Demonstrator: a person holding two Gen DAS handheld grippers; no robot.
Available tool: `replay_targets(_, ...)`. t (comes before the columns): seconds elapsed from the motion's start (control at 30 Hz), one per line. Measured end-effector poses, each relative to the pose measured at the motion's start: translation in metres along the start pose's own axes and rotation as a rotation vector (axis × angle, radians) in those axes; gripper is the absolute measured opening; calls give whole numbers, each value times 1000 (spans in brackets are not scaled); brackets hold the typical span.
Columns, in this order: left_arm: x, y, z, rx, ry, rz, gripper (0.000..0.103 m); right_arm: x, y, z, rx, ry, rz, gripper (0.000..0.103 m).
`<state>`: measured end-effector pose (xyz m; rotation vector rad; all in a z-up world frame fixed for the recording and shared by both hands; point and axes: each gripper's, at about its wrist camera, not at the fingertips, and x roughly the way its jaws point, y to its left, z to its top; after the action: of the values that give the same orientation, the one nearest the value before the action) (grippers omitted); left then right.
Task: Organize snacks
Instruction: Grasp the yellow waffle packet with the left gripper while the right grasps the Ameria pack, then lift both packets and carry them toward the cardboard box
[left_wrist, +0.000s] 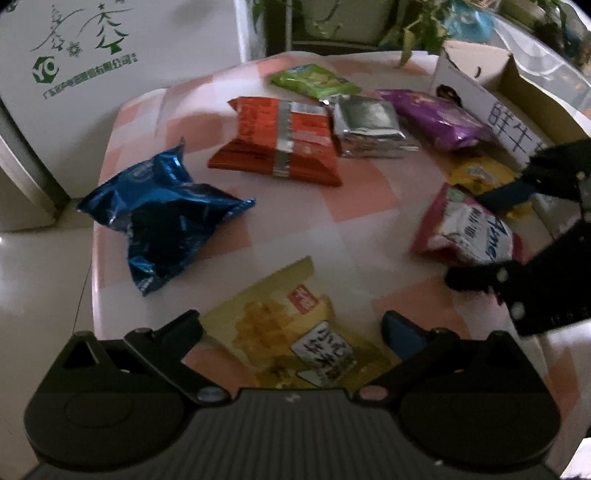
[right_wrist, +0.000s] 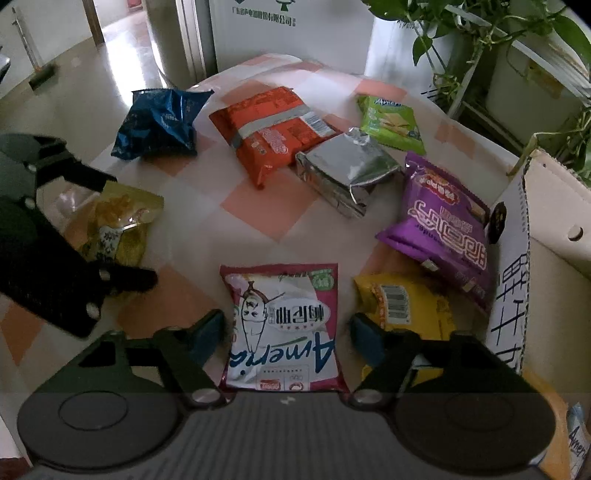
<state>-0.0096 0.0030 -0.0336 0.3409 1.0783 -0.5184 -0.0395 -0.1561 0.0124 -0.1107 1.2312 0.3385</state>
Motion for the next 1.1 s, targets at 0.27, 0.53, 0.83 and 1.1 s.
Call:
replay_targets(0.27, -12, -8, -1, 19, -52, -28, 67, -4, -1, 3, -3, -25, -19, 57)
replay_targets(0.53, -19, -15, 0, 101, -88, 17, 63, -16, 1, 6, -42, -74, -2, 57)
replay_targets(0.83, -36, -19, 7, 100, -145, 34, 63, -35, -3, 10, -43, -130, -7, 57)
replay_targets(1.1, -45, -24, 15, 87, -176, 40, 63, -46, -9, 9, -31, -156, -7, 57)
